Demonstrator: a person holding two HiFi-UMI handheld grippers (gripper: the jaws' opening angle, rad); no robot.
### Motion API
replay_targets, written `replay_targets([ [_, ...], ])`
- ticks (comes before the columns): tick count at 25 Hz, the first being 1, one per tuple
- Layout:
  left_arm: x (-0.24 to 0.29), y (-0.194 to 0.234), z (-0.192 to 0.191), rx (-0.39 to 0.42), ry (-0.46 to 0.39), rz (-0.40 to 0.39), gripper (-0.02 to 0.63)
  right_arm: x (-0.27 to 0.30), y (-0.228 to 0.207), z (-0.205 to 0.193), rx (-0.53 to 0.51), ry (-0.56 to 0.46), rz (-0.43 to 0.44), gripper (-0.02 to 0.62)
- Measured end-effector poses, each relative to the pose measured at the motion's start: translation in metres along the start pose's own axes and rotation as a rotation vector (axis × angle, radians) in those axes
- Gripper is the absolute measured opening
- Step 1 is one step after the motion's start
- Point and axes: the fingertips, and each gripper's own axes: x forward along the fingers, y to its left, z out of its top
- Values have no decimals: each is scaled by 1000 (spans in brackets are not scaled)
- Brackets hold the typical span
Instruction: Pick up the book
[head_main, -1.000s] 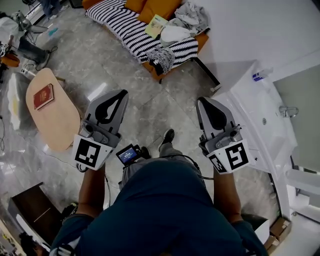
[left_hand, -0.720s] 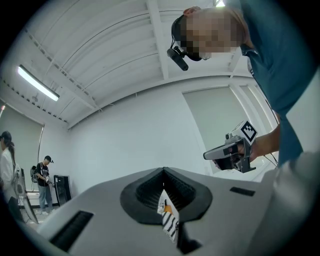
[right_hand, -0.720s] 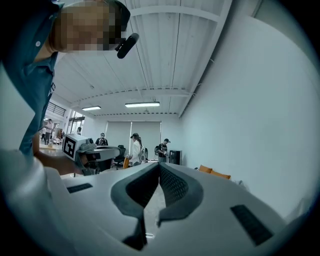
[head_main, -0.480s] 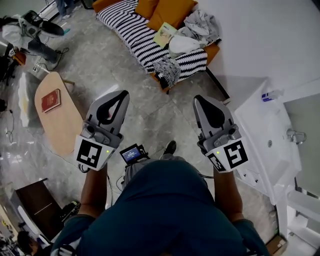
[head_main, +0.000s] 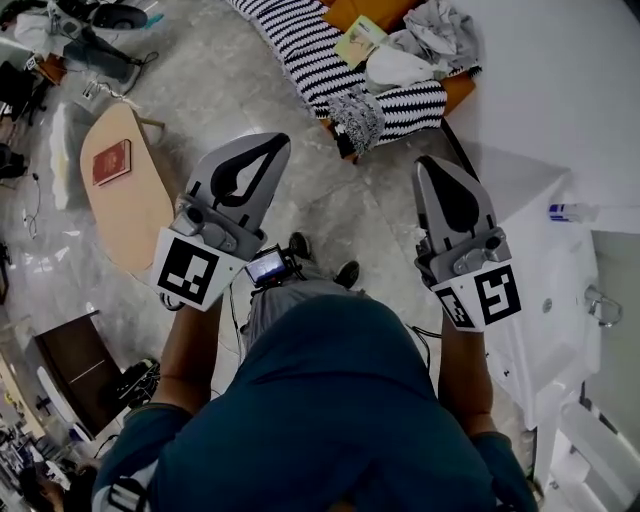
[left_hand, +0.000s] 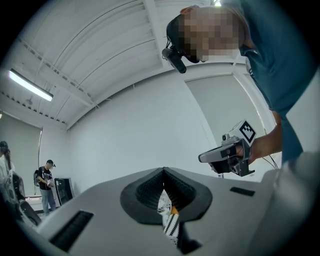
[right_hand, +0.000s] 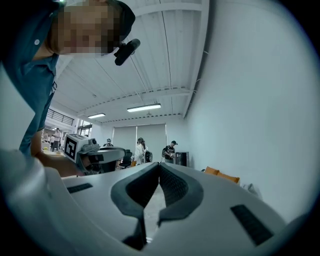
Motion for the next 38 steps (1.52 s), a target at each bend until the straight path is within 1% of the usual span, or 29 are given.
replay_targets([
  [3,14,21,-8,-15,-9,-12,5,22,-11,-6,1,17,-13,14],
  [8,36,65,-19,-33,-38,-56,3,61,-24,-1,-22,26,-66,14],
  [13,51,119,-23,-44,-89,-95,4,110,-30,4,-55,37,-119,14],
  [17,56,157,-34,-55,-101,-120,5,146,-31,4,-74,44,-150,14],
  [21,63,184,-43,-67,-108,-131,3,173,-32,6,-90,52,-166,14],
  [24,67,196,-46,-76,-117,-132,3,187,-32,6,-98,60,-163,14],
  [29,79,205,-51,-83,-117,-135,3,202,-44,3,-97,65,-153,14],
  [35,112,217,-58,-79,-87,-105,4,221,-80,-5,-73,54,-119,14],
  [38,132,221,-58,-63,-66,-93,4,230,-102,-5,-61,40,-99,14],
])
